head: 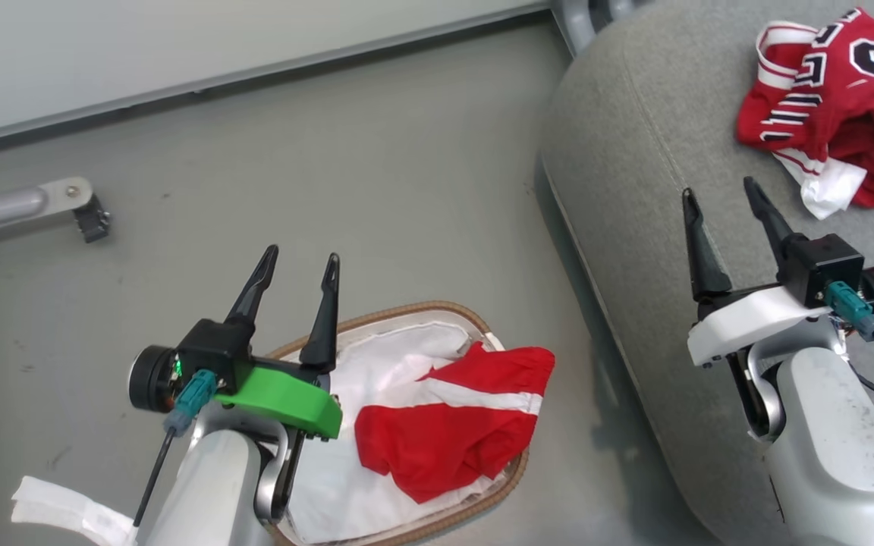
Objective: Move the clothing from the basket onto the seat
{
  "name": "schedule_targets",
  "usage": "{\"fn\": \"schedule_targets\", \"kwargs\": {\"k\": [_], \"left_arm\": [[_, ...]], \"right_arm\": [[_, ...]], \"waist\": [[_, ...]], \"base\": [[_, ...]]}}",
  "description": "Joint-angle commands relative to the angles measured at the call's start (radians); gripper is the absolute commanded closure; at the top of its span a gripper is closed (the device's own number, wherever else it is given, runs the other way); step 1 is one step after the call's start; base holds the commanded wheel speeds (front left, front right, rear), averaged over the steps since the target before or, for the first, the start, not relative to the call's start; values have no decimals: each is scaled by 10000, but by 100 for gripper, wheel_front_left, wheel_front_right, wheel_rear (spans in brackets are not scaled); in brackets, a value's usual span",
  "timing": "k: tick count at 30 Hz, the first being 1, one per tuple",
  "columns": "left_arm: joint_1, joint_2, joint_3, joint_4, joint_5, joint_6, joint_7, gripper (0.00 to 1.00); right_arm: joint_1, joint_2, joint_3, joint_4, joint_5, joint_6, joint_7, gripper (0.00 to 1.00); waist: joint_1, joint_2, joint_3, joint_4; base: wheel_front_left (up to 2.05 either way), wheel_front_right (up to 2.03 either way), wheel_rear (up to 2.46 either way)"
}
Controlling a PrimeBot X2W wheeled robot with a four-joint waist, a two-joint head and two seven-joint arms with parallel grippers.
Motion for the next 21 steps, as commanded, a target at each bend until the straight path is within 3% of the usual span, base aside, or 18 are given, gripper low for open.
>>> {"fn": "schedule_targets", "kwargs": {"k": [1, 21], "left_arm": [[253, 11, 103, 82, -64, 84, -5, 0], [1910, 10, 1591, 247, 67, 450, -3, 0]], "right_arm": [[227, 11, 33, 24, 15, -14, -17, 0], [1638, 451, 304, -10, 285, -14, -17, 0]], "waist": [[1, 0, -450, 427], [1, 0, -1762, 1246]], "base": [[0, 0, 0], [0, 0, 0]]}}
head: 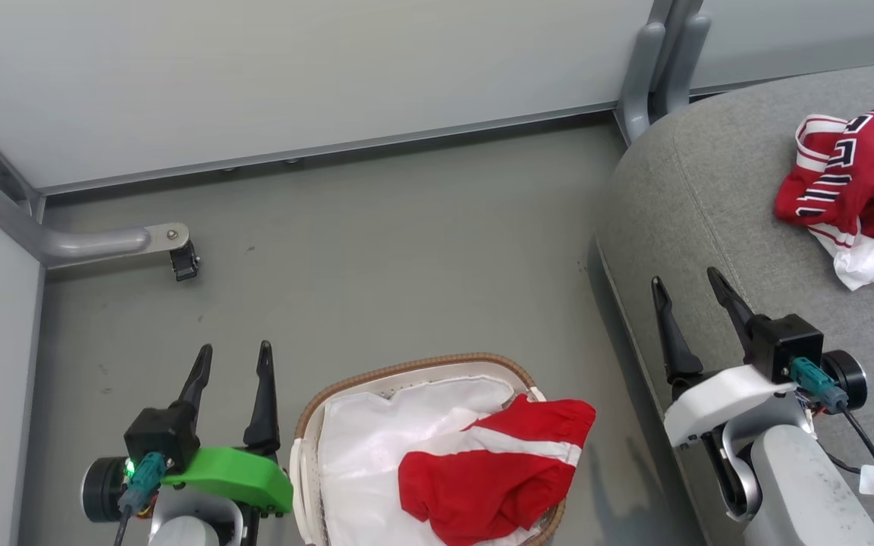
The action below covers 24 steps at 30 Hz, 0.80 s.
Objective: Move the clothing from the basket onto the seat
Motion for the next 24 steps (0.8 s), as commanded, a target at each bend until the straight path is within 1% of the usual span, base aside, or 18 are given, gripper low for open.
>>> {"fn": "schedule_targets", "kwargs": {"k": [1, 5, 16, 21, 24], "left_arm": [[255, 14, 101, -55, 103, 49, -3, 0], [699, 14, 319, -212, 106, 66, -3, 0], [1565, 13, 678, -336, 88, -29, -3, 0], [1715, 13, 720, -282, 45, -56, -3, 0], [1629, 13, 578, -283, -41, -39, -3, 0]], "right_arm": [[232, 14, 8, -21, 58, -14, -17, 0], [590, 56, -171, -40, 150, -14, -17, 0], [1396, 134, -157, -13, 238, -14, -17, 0], [1497, 158, -150, -44, 251, -14, -17, 0], [1446, 158, -116, -80, 234, -14, -17, 0]], "waist": [[1, 0, -203, 103], [1, 0, -420, 117], [1, 0, -964, 49], [1, 0, -1019, 21], [1, 0, -927, -5]], "base": [[0, 0, 0], [0, 0, 0], [0, 0, 0], [0, 0, 0], [0, 0, 0]]}}
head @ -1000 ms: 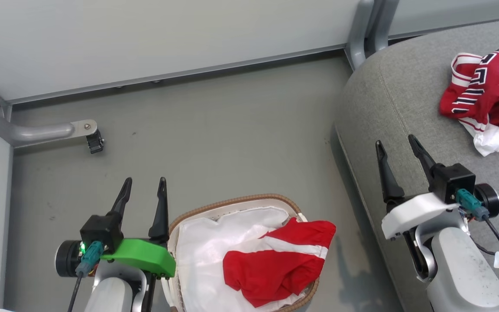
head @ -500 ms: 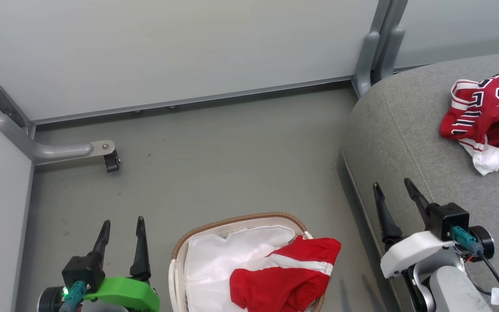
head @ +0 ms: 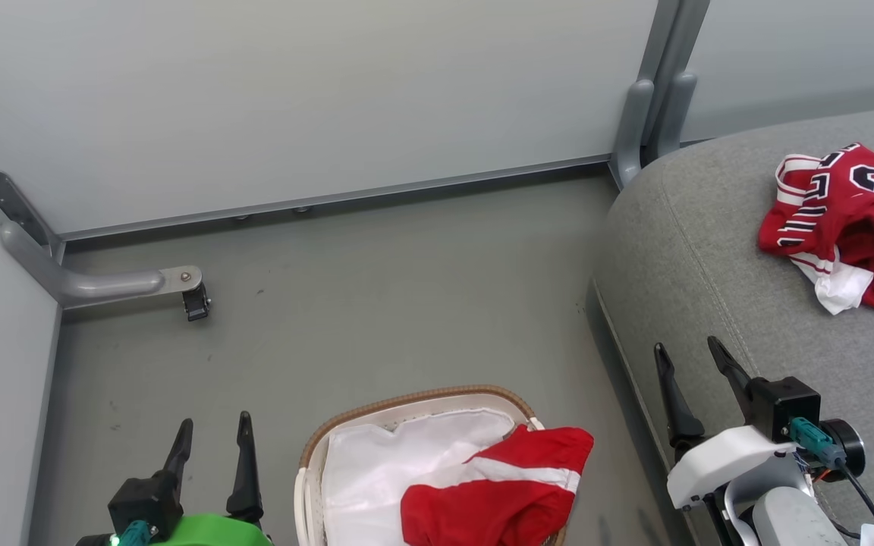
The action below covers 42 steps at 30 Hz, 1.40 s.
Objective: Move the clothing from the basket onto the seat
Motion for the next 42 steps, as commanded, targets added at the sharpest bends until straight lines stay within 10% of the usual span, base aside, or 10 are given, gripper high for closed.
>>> {"fn": "schedule_targets", "kwargs": {"k": [1, 42], "left_arm": [[7, 13, -54, -5, -27, 4, -3, 0], [-3794, 37, -2516, 3522, -39, -448, -3, 0]], "right_arm": [[47, -25, 20, -54, 33, -14, -17, 0], [-3157, -20, 1267, -1893, 901, -14, -17, 0]], "waist": [[1, 0, 96, -29], [1, 0, 4910, -2633]], "base": [[0, 0, 0], [0, 0, 0]]}}
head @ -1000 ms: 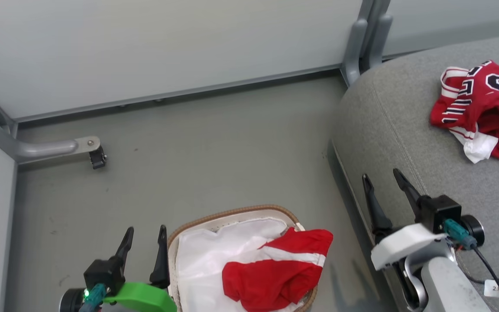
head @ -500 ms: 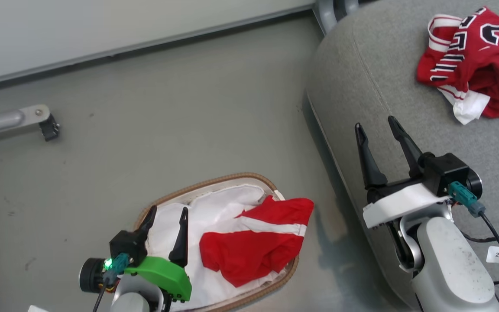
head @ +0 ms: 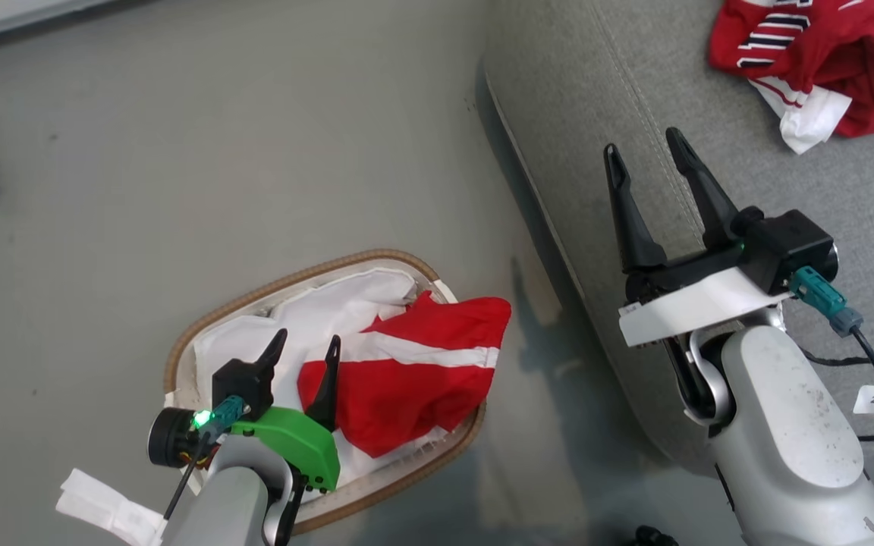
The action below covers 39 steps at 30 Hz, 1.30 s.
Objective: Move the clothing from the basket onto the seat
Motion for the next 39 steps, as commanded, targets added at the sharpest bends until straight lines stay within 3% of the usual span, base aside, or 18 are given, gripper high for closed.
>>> {"fn": "schedule_targets", "kwargs": {"k": [1, 19, 39], "left_arm": [[-320, 67, -25, 151, 84, -32, -4, 0], [-2157, 566, -2050, 2664, -673, -43, -4, 0], [-3836, 979, -4187, 3637, -1262, -32, -2, 0]], "right_arm": [[-215, -23, 47, -102, 78, -14, -17, 0], [-1193, -21, 366, -863, 442, -14, -17, 0], [-1797, -25, 489, -1550, 272, -14, -17, 0]], "waist": [[0, 0, 705, -509], [0, 0, 2436, -1244], [0, 0, 3757, -1196]], "base": [[0, 0, 0], [0, 0, 0], [0, 0, 0]]}}
